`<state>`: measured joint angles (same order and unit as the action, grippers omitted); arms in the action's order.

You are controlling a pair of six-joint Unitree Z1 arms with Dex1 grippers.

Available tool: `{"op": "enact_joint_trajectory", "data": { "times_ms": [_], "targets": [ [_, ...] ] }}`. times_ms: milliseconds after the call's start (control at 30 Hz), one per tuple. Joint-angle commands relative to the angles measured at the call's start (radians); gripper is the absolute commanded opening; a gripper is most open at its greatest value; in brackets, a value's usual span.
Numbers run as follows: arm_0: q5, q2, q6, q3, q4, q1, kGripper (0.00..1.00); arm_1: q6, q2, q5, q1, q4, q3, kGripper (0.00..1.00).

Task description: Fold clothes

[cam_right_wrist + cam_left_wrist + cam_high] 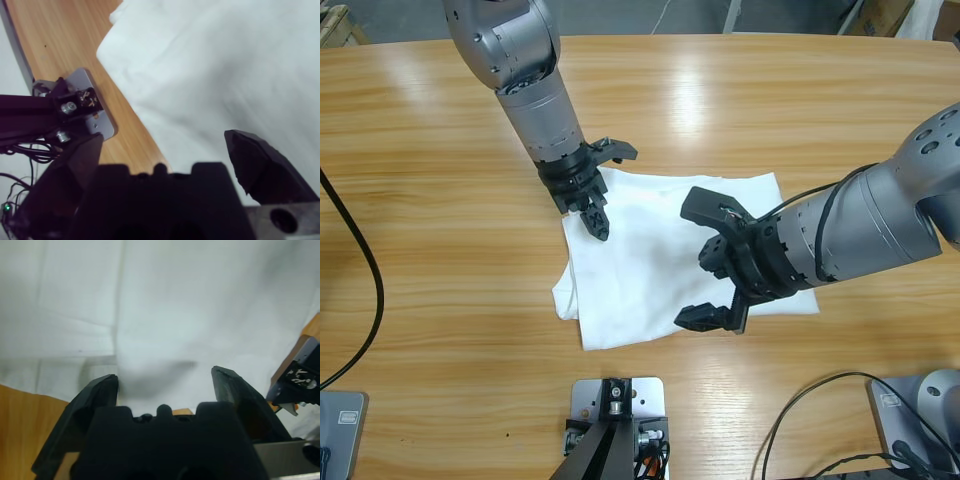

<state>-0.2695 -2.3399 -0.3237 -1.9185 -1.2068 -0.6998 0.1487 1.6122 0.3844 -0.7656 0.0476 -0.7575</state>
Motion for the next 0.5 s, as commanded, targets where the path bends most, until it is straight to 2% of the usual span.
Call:
{"op": "enact_joint_trajectory", "data": {
  "times_ms": [33,400,500],
  "targets": [
    [-0.014,-0.073,0.009,0.029,-0.029,0.011,0.651,0.012,0.008,-0.007,0.012,-0.008,0.033,1.0],
    [-0.032,-0.079,0.008,0.026,-0.071,0.011,0.654,0.012,-0.003,-0.012,0.012,-0.008,0.037,1.0],
    [-0.058,-0.083,0.008,0.027,-0.084,0.011,0.598,0.012,-0.008,-0.014,0.012,-0.008,0.04,1.0]
  ]
}}
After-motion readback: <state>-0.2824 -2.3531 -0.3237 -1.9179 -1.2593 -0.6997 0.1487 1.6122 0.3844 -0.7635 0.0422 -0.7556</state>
